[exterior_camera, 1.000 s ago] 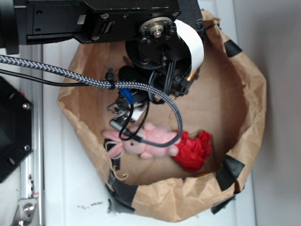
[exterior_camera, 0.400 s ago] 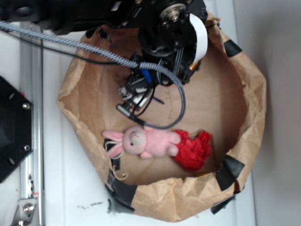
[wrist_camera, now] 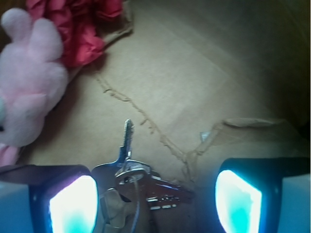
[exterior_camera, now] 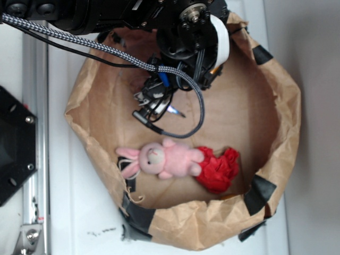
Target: Grab the silver keys.
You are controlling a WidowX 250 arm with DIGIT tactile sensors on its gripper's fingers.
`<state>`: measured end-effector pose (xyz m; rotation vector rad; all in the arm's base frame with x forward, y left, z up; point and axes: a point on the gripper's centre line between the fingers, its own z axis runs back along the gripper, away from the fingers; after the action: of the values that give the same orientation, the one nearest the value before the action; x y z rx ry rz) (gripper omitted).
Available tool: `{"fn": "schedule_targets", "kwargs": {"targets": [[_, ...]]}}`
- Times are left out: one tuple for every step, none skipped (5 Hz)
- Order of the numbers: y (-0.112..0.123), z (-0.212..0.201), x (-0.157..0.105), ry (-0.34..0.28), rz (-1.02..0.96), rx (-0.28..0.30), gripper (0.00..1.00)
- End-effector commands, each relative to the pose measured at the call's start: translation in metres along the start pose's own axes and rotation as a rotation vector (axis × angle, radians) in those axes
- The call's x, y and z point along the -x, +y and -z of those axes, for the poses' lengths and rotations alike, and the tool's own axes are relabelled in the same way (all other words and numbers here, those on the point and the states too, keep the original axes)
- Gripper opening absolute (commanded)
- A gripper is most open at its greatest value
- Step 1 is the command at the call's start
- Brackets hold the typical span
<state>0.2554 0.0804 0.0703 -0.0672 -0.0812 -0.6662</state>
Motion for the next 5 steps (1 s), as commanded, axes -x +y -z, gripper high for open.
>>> {"fn": "schedule_targets", "kwargs": {"targets": [[0.003,-0.017,0.01,-0.028,0.003,-0.026,1.0],[0.002,-0.024,0.014,-0.033,0.007,-0.018,1.0],[-0.001,-0.023,0.016,-0.028,0.005,-0.016,1.0],[-0.003,-0.017,0.015,-0.035,0.01,-0.046,1.0],[-0.008,-0.008,0.013,-0.043,0.008,-0.026,1.0]]}}
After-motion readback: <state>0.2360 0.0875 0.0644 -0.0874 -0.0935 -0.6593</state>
